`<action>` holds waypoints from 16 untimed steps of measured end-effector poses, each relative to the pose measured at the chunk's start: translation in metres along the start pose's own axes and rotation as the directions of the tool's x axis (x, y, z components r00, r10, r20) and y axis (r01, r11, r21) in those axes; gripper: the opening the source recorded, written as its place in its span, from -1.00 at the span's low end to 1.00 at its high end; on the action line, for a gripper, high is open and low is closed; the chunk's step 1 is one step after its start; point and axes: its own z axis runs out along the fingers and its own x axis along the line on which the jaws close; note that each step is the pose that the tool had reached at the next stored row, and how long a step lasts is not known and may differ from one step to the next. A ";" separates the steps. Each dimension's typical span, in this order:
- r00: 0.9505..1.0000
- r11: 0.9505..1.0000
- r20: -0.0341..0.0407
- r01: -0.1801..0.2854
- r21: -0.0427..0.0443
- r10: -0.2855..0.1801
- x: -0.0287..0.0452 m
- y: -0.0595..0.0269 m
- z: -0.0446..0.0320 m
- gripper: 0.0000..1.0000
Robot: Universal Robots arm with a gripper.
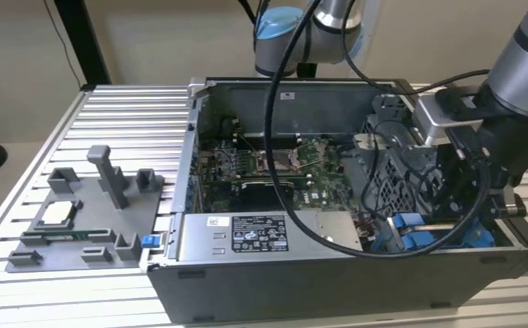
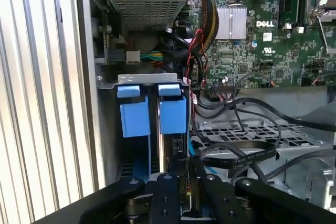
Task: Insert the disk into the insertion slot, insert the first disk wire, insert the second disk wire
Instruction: 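Insert the second disk wire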
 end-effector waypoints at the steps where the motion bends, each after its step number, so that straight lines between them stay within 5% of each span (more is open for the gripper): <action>1: 1.000 1.000 0.000 0.000 0.000 0.000 -0.0004 -0.0004 -0.0043 1.00; 11: 1.000 1.000 0.000 0.000 -0.001 0.000 -0.0054 -0.0048 -0.0475 1.00; 16: 1.000 1.000 0.000 0.000 -0.001 0.000 -0.0056 -0.0049 -0.0493 1.00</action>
